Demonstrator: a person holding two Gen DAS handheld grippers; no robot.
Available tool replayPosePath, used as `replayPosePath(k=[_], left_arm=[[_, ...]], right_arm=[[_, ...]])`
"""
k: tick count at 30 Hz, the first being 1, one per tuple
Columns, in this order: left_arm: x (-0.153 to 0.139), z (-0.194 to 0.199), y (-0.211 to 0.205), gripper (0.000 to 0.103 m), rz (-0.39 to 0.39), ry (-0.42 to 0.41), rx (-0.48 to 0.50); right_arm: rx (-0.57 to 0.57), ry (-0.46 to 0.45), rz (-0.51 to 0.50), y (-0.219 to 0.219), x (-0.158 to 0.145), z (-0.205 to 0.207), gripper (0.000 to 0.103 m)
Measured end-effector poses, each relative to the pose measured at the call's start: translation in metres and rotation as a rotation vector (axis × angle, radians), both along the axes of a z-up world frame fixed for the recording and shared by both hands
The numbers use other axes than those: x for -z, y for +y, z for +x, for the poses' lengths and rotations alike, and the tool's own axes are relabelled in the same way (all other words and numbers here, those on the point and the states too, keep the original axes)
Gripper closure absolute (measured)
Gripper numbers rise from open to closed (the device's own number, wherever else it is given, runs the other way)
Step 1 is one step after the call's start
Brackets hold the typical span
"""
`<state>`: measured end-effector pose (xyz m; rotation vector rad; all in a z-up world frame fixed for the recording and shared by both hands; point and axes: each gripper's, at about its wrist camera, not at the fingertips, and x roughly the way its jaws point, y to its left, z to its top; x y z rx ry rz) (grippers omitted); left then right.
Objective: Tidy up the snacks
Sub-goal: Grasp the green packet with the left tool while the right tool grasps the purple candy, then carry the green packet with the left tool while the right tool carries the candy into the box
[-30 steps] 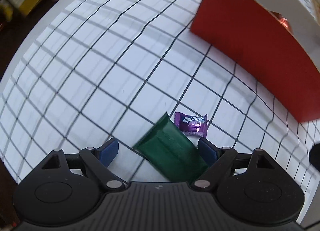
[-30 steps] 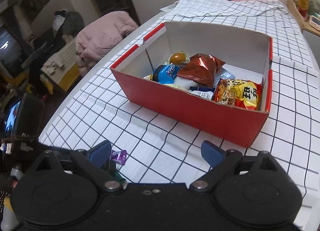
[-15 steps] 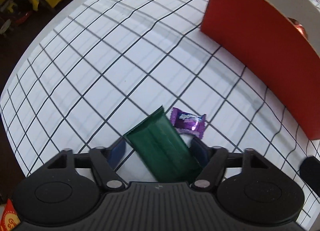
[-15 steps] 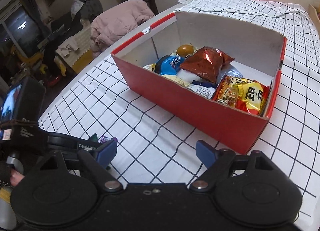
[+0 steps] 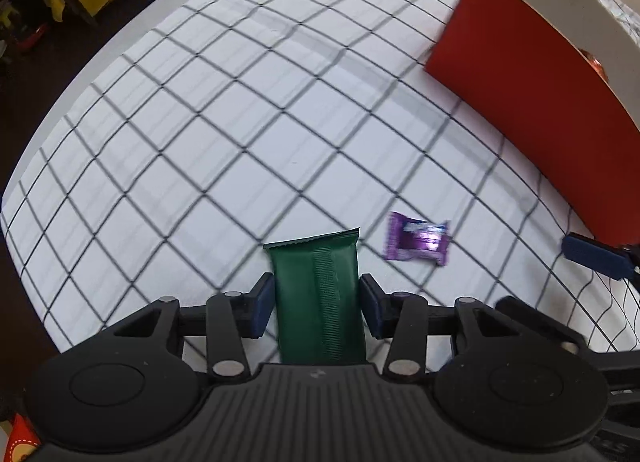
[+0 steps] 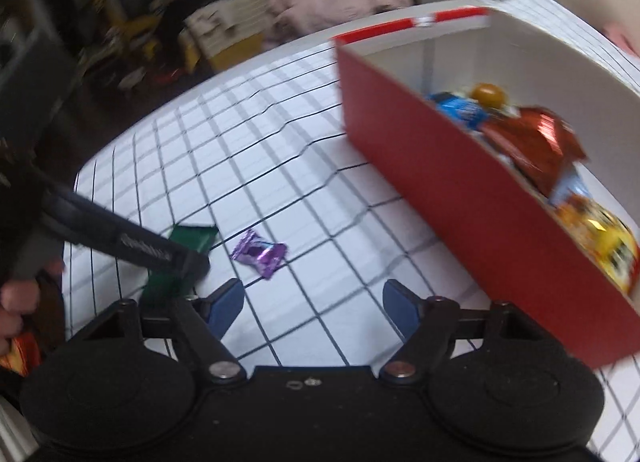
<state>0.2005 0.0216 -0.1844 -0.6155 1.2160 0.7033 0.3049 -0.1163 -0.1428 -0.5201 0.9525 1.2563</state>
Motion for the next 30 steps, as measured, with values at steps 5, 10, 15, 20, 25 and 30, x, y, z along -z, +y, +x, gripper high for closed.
replayPosePath(k=[5, 10, 15, 20, 25, 30], left_arm=[[-0.001, -0.017, 0.012, 0.058, 0.009, -0.015, -0.029], [-0.002, -0.027, 0.019, 0.058, 0.007, -0.027, -0.046], [-0.002, -0.033, 0.023, 0.058, 0.008, -0.031, -0.054], [-0.003, -0.035, 0.024, 0.058, 0.009, -0.035, -0.054], [-0.006, -0.035, 0.023, 0.058, 0.024, -0.036, -0.048], [-0.008, -0.034, 0.020, 0.058, 0.029, -0.038, -0.048]], right_arm=[[-0.143, -0.031, -0.032, 0.026, 0.011, -0.014, 0.040], [-0.239, -0.059, -0.048, 0.049, 0.017, -0.020, 0.051], [-0.322, -0.103, -0.057, 0.060, 0.018, -0.022, 0.054], [-0.395, -0.126, -0.054, 0.058, 0.017, -0.023, 0.065], [-0.416, -0.151, -0.051, 0.053, 0.018, -0.031, 0.074], [-0.334, -0.147, -0.028, 0.044, 0.019, -0.037, 0.080]])
